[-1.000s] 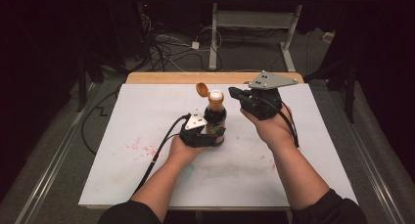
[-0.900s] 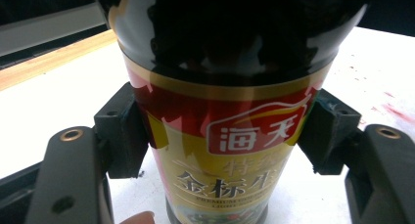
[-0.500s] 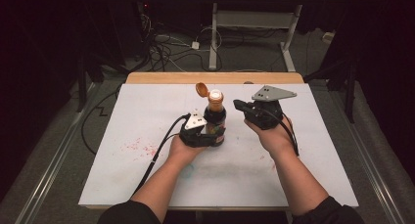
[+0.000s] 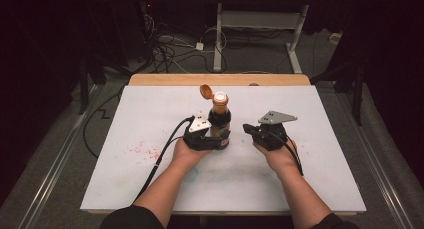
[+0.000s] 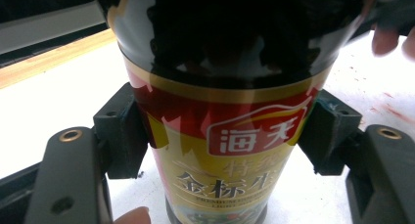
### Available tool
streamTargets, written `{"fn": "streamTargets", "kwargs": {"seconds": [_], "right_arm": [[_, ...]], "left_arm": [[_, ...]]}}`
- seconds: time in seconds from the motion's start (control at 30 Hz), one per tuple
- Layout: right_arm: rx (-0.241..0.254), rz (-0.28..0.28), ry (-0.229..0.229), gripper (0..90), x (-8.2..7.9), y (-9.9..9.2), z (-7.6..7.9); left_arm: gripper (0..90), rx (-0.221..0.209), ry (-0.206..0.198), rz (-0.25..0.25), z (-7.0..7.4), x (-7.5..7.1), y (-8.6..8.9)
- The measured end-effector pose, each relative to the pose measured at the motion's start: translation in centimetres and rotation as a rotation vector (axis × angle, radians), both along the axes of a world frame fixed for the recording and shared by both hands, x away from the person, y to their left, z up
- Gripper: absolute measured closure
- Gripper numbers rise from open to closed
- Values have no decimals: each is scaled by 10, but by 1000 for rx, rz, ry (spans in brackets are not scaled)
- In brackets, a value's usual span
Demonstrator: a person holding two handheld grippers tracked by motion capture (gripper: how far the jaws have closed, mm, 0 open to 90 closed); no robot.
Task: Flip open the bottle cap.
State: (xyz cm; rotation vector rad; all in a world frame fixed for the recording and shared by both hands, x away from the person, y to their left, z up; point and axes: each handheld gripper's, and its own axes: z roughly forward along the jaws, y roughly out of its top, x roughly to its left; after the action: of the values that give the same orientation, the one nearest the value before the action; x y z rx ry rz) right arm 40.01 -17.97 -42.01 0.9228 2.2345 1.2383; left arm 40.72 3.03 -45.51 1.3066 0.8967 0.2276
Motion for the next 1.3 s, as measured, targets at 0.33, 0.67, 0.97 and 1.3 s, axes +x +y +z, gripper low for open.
{"fn": "streamTargets", "kwargs": {"seconds": [0.33, 0.67, 0.97, 1.3], "right_arm": [[-7, -22, 48, 558, -6, -17, -36], [17, -27, 39, 107, -9, -23, -44], [9, -65, 29, 3, -12, -26, -46], [12, -73, 11, 3, -20, -36, -46]], "left_arm": [[277, 1, 5, 8, 1, 0, -1], [238, 75, 40, -8, 1, 0, 7], [93, -8, 93, -9, 2, -2, 18], [0, -10, 141, 3, -8, -11, 46]]}}
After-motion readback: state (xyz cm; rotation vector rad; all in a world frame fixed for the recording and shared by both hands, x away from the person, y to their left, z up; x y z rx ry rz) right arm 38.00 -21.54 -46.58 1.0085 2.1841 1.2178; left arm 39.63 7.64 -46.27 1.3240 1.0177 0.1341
